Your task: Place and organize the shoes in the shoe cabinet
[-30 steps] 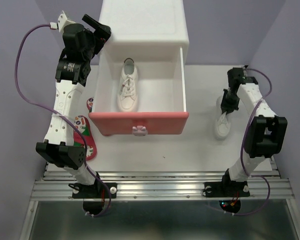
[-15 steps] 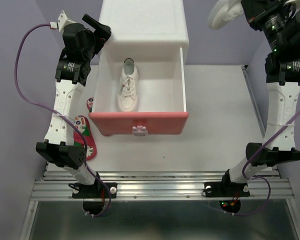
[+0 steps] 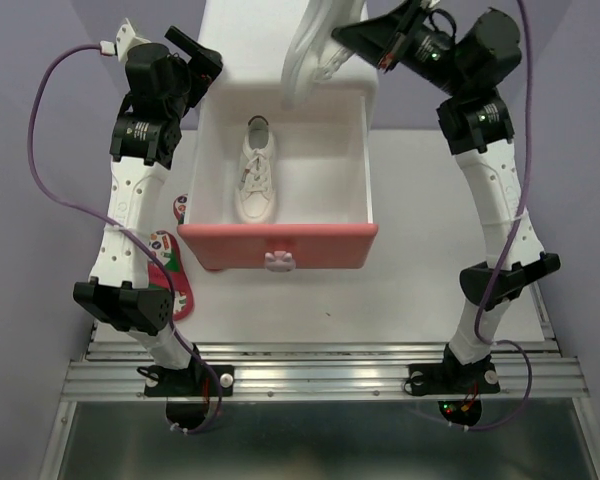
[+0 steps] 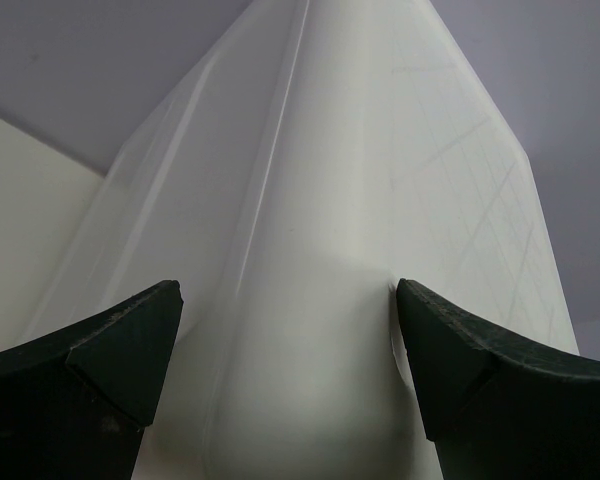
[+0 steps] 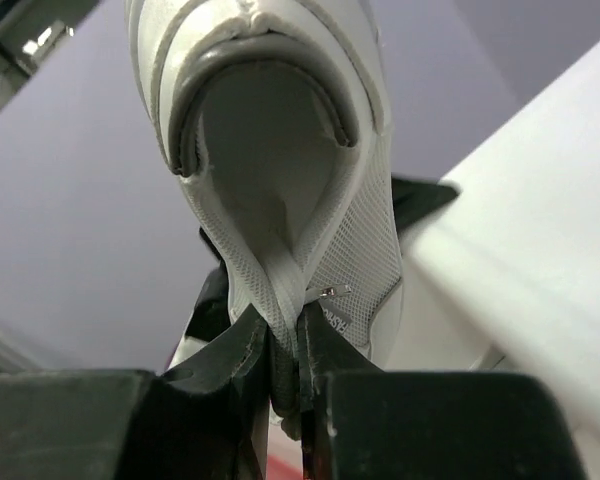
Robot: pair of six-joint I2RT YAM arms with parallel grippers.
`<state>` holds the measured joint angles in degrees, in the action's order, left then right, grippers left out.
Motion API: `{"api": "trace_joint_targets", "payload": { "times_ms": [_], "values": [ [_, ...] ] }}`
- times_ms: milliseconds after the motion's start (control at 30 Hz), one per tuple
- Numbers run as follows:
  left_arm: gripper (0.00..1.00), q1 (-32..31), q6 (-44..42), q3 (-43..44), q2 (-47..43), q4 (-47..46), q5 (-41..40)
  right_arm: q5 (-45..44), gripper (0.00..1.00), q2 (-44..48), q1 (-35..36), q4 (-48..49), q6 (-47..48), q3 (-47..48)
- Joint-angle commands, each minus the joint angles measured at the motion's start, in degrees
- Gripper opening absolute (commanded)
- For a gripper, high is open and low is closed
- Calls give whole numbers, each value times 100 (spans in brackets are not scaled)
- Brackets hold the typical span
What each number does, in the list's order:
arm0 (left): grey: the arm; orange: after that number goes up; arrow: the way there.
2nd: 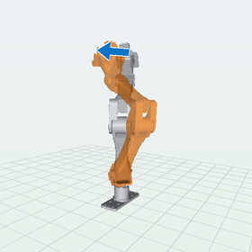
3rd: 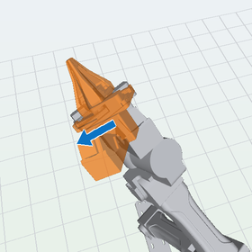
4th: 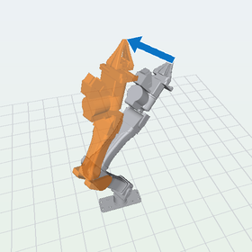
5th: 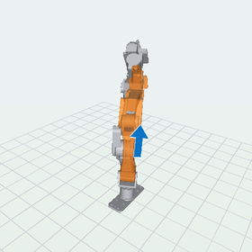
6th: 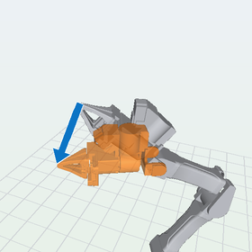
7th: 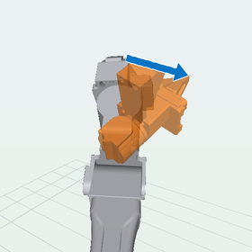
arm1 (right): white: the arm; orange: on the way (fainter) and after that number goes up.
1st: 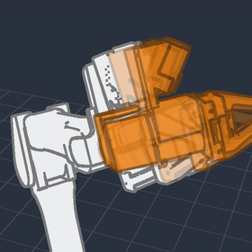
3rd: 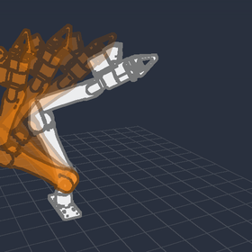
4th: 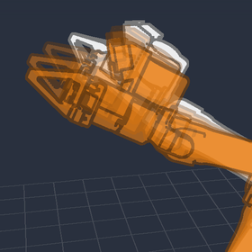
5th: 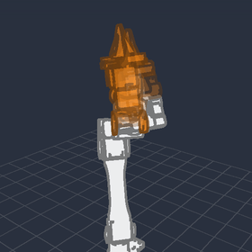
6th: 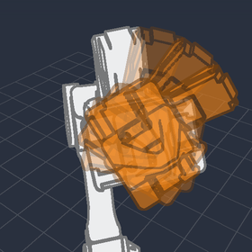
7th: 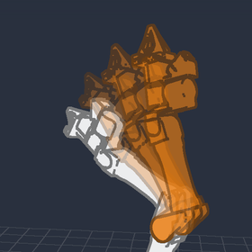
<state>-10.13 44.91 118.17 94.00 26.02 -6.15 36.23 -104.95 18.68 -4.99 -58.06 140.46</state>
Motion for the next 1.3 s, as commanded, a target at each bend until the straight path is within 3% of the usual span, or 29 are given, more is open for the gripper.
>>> {"api": "trace_joint_targets", "payload": {
  "times_ms": [0,167,400,533,700,800,1067,1167,1267],
  "values": [
    [97,-103,-544,-277,435,1854,88,507,1,431,460,-755,866,157],
    [97,-103,-527,-277,453,1854,71,806,1,457,681,-2311,1665,253],
    [97,-112,-553,-347,453,1915,0,1088,1,247,866,-3470,1939,665],
    [97,-112,-588,-374,453,1889,-97,1176,1,361,866,-3745,2000,395],
    [97,-112,-606,-452,479,1863,-79,1229,1,247,988,-4912,2483,517],
    [97,-112,-606,-514,479,1854,-62,1141,1,212,1042,-5002,2476,438],
    [97,-103,-641,-584,506,1828,-70,114,1,-61,1550,-5229,2597,508],
    [97,-112,-693,-611,523,1836,-79,-729,1,-184,1639,-5660,2669,772],
    [97,-112,-720,-672,523,1810,-70,-1635,1,26,1771,-5776,2546,457]
  ]
}}
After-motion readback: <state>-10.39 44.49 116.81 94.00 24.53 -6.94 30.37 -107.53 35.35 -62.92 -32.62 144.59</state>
